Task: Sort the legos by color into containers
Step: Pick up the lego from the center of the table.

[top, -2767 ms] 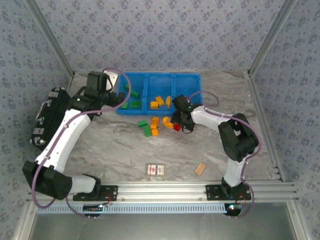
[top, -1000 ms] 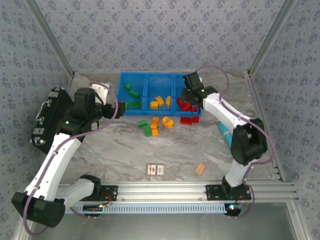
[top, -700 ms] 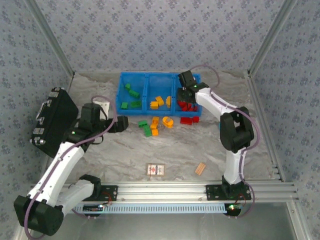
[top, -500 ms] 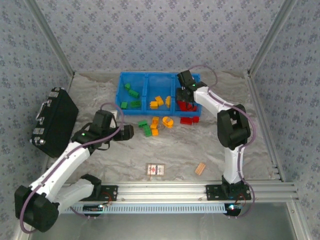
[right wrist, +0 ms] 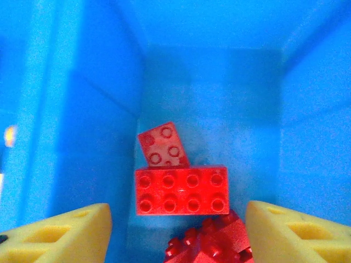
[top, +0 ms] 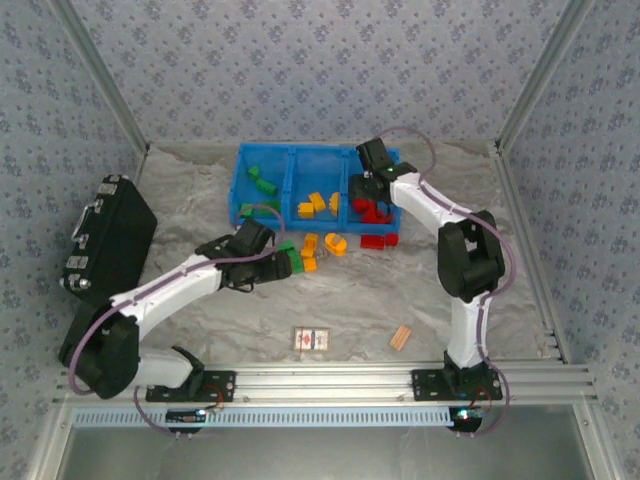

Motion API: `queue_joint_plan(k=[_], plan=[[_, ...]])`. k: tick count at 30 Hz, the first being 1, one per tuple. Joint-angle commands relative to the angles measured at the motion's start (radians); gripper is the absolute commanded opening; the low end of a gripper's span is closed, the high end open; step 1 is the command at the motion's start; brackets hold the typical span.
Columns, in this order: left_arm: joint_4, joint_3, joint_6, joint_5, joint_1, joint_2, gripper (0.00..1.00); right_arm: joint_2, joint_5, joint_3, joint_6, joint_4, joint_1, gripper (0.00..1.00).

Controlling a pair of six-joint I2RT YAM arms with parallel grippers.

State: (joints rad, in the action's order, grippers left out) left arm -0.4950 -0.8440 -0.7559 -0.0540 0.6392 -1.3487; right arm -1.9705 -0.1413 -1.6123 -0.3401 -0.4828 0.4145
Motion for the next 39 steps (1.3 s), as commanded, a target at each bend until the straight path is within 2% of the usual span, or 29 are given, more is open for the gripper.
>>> queue_joint_plan(k=[1, 8, 13, 28, 39], plan=[[0.051, -0.059, -0.066, -0.023, 0.023, -0.057, 0.91, 0.102, 0.052, 0.057, 0.032, 0.065, 0.003, 0.71], [0.048, -0.169, -0.076, -0.051, 0.081, -0.235, 0.9, 0.201, 0.104, 0.207, 0.03, 0.176, -0.021, 0.75], [0.019, -0.223, -0.084, -0.123, 0.111, -0.325, 0.89, 0.23, 0.155, 0.265, 0.034, 0.218, -0.044, 0.76], [0.0, -0.256, -0.097, -0.185, 0.099, -0.398, 0.8, 0.245, 0.219, 0.371, 0.006, 0.279, -0.098, 0.77], [0.004, -0.29, -0.065, -0.156, 0.054, -0.458, 0.74, 0.206, 0.262, 0.353, -0.011, 0.277, -0.111, 0.77]])
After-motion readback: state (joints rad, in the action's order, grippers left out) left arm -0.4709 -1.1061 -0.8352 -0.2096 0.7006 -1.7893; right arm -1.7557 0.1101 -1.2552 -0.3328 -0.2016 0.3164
